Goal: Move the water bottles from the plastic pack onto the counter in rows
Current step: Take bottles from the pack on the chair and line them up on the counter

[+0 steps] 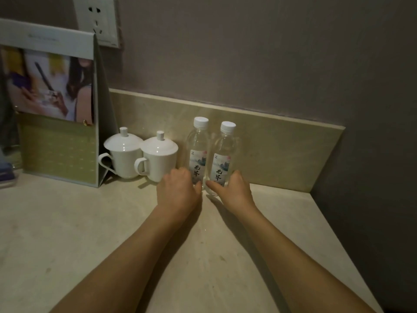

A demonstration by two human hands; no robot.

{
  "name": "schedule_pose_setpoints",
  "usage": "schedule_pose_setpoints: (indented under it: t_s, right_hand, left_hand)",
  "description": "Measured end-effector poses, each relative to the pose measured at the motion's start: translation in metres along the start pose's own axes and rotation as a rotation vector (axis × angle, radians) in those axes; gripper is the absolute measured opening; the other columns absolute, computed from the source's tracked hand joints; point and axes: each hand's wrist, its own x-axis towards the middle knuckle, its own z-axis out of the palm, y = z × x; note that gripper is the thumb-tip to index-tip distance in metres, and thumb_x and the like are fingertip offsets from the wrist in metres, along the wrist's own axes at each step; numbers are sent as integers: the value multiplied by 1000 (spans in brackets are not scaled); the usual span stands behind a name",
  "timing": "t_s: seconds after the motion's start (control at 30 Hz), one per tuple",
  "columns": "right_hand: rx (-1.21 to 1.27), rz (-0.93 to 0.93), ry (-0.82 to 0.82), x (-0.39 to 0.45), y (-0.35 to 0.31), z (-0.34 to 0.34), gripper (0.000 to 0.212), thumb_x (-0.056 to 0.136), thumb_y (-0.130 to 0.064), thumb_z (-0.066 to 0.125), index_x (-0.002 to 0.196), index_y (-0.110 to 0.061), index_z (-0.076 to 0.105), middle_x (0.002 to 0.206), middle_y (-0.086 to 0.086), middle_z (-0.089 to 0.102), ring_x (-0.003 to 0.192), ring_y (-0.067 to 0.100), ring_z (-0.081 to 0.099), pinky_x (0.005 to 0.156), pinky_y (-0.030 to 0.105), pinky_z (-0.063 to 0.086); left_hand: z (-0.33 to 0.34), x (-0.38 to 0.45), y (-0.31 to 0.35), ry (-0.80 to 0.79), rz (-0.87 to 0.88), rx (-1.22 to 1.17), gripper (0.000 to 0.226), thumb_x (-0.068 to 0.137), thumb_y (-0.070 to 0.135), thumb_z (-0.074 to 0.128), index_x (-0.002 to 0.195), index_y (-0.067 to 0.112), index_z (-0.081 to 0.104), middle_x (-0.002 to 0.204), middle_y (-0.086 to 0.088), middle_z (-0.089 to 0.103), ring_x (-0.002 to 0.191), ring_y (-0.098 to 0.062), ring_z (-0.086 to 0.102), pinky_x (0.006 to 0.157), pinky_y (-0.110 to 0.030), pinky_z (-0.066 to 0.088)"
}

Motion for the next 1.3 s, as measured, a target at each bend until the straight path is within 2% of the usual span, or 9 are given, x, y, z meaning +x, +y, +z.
schedule_pose_setpoints:
  t_s: [0.1, 0.23, 0.37, 0.53, 0.67, 0.83, 1.0, 1.23, 1.3]
  right_hand:
    - [-7, -20, -8, 0, 1, -3, 49, 84, -39, 71, 115, -6, 52, 118, 12, 62, 107, 30, 61, 84, 38, 52]
    - [-23, -40, 0, 3, -1, -3, 44, 86, -37, 70, 114, -7, 55, 115, 13, 64, 105, 31, 61, 82, 36, 50]
    - [-19, -33, -1, 5, -3, -1, 44, 86, -38, 69, 114, -6, 55, 114, 15, 63, 105, 33, 61, 83, 39, 52]
    - [-25, -31, -2, 9, -6, 2, 44, 88, -37, 67, 115, -6, 53, 116, 15, 61, 107, 33, 60, 78, 33, 44]
    - [-43, -43, 0, 12, -8, 4, 44, 89, -37, 66, 115, -4, 53, 117, 17, 62, 108, 35, 60, 77, 33, 43]
    - [-42, -44, 3, 13, -10, 6, 45, 89, -37, 66, 116, -4, 53, 118, 17, 63, 109, 35, 60, 83, 37, 48]
    - [-41, -44, -1, 15, -10, 8, 44, 89, -37, 66, 116, -4, 52, 118, 16, 62, 108, 34, 60, 74, 30, 40]
    - [-41, -43, 6, 14, -13, 10, 44, 89, -38, 66, 115, -6, 52, 118, 15, 62, 108, 33, 60, 74, 31, 41]
    - [-40, -39, 8, 13, -13, 11, 44, 89, -39, 66, 115, -6, 52, 118, 15, 62, 108, 33, 60, 74, 32, 42]
  left_hand:
    - [2, 3, -2, -16, 42, 79, 40, 88, 53, 62, 93, 14, 69, 79, -4, 60, 74, -24, 58, 64, -33, 50]
    - [5, 8, -1, -27, 49, 100, 38, 91, 50, 59, 99, 13, 68, 91, -7, 67, 84, -27, 65, 67, -34, 49]
    - [5, 10, -1, -23, 55, 105, 33, 93, 46, 59, 98, 14, 67, 85, -5, 63, 76, -23, 60, 61, -31, 41]
    - [5, 13, -1, -15, 30, 111, 32, 93, 45, 60, 98, 14, 66, 79, -1, 53, 71, -20, 51, 60, -31, 38]
    - [5, 14, -1, -22, 33, 124, 35, 93, 46, 59, 101, 13, 67, 93, -8, 68, 85, -27, 65, 61, -33, 40]
    - [6, 16, -4, -25, 23, 105, 34, 94, 45, 59, 102, 12, 66, 95, -8, 69, 79, -23, 61, 62, -32, 40]
    - [7, 19, -5, -28, 23, 82, 34, 94, 45, 58, 102, 12, 66, 94, -8, 69, 87, -27, 66, 64, -34, 46]
    - [8, 20, -8, -17, 37, 56, 35, 93, 44, 60, 102, 11, 66, 95, -10, 69, 87, -29, 66, 67, -36, 52]
    - [8, 21, -9, -20, 39, 51, 34, 93, 43, 60, 102, 11, 67, 95, -10, 69, 87, -29, 66, 65, -35, 48]
